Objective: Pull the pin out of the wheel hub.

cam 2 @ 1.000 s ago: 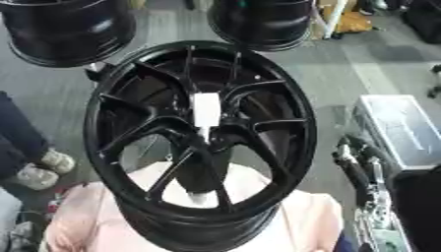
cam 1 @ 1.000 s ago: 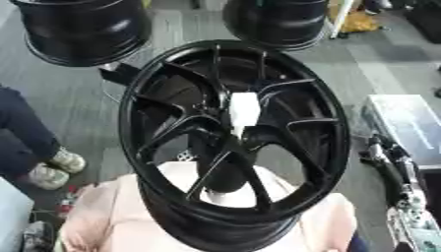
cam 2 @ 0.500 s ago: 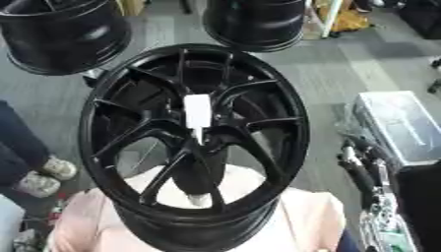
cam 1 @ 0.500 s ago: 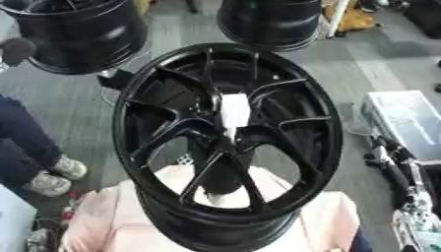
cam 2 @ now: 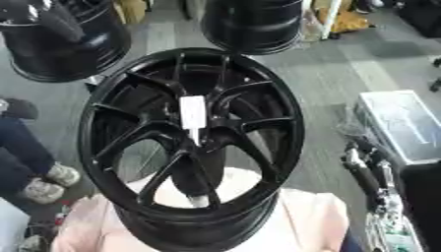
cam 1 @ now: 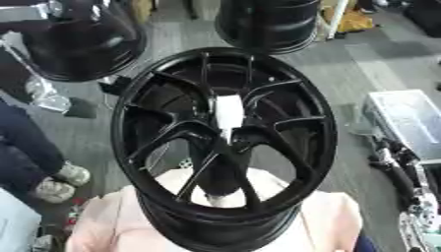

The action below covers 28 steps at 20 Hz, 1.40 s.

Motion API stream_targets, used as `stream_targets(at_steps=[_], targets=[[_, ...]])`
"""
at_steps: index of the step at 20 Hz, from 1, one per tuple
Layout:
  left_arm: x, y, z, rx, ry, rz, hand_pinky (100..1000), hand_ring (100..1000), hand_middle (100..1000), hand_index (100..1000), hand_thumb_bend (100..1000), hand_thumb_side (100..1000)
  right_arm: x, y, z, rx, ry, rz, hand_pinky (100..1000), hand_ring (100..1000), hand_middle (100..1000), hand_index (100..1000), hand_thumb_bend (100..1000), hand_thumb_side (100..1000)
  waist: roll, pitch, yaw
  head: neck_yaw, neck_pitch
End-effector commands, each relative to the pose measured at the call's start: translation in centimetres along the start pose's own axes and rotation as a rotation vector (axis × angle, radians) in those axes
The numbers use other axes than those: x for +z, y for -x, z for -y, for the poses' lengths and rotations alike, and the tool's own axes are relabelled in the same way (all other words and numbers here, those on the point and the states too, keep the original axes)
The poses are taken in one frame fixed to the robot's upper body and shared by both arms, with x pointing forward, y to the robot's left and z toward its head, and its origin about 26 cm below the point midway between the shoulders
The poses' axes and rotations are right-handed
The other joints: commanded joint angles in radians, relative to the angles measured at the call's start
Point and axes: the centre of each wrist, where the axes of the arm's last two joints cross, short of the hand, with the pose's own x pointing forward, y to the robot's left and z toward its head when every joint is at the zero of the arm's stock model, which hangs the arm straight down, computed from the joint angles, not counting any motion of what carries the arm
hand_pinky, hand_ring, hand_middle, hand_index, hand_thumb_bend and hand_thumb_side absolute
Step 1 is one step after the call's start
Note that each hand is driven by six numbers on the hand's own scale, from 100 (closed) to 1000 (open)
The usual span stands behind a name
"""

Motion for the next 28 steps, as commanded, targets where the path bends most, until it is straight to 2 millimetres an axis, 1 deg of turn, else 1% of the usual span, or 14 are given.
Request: stream_targets(at_steps=[1, 3, 5, 9, 11, 12, 17, 21, 24, 28], targets=[[-2.5, 0.6, -0.3, -0.024, 0.053, 0.013, 807, 765, 793, 871, 610, 507, -0.4, -0.6, 0.7, 0.030, -0.010, 0.022, 662, 626, 762, 793, 138, 468, -0.001, -0.018, -0.002, -0.002, -0.001], [-4.5, 0.8, -0.2, -0.039, 0.080, 0.035, 814, 775, 807, 883, 614, 508, -0.4, -0.6, 0.7, 0.030, -0.013, 0.021, 662, 626, 762, 793, 138, 468, 0.000, -0.022, -0.006, 0.002, -0.001], [-6.0, 0.9, -0.1, -0.051, 0.098, 0.051, 813, 774, 810, 886, 617, 508, -0.4, -0.6, 0.6, 0.031, -0.017, 0.020, 662, 626, 762, 793, 139, 468, -0.001, -0.023, -0.012, 0.004, -0.001], [-8.1, 0.8, 0.1, -0.055, 0.108, 0.087, 806, 766, 801, 876, 611, 494, -0.3, -0.5, 0.6, 0.030, -0.023, 0.018, 662, 626, 762, 792, 139, 468, -0.003, -0.022, -0.022, 0.012, -0.001], [-8.9, 0.9, 0.5, -0.048, 0.124, 0.099, 801, 760, 803, 878, 612, 512, -0.4, -0.5, 0.5, 0.029, -0.026, 0.019, 662, 626, 762, 792, 140, 467, -0.004, -0.022, -0.026, 0.015, -0.001], [-9.4, 0.9, 0.7, -0.042, 0.137, 0.102, 789, 738, 802, 882, 609, 519, -0.4, -0.5, 0.4, 0.029, -0.029, 0.020, 662, 626, 762, 792, 140, 467, -0.004, -0.022, -0.027, 0.015, -0.001], [-11.1, 1.1, 1.4, -0.036, 0.156, 0.113, 806, 752, 825, 885, 607, 523, -0.4, -0.6, 0.2, 0.029, -0.038, 0.020, 662, 626, 762, 792, 141, 467, -0.003, -0.021, -0.036, 0.020, -0.001], [-12.5, 1.0, 1.9, -0.047, 0.176, 0.118, 785, 726, 796, 887, 607, 533, -0.4, -0.6, 0.1, 0.029, -0.044, 0.020, 662, 626, 762, 792, 141, 467, -0.003, -0.021, -0.043, 0.025, -0.001], [-13.1, 1.1, 2.3, -0.052, 0.187, 0.110, 772, 707, 769, 883, 603, 542, -0.4, -0.6, 0.1, 0.030, -0.048, 0.020, 662, 626, 762, 792, 140, 467, -0.001, -0.021, -0.047, 0.027, -0.001], [-13.6, 1.2, 3.0, -0.058, 0.209, 0.096, 767, 704, 769, 884, 606, 548, -0.4, -0.6, 0.0, 0.030, -0.050, 0.020, 662, 625, 762, 792, 134, 477, 0.001, -0.021, -0.051, 0.028, -0.001]])
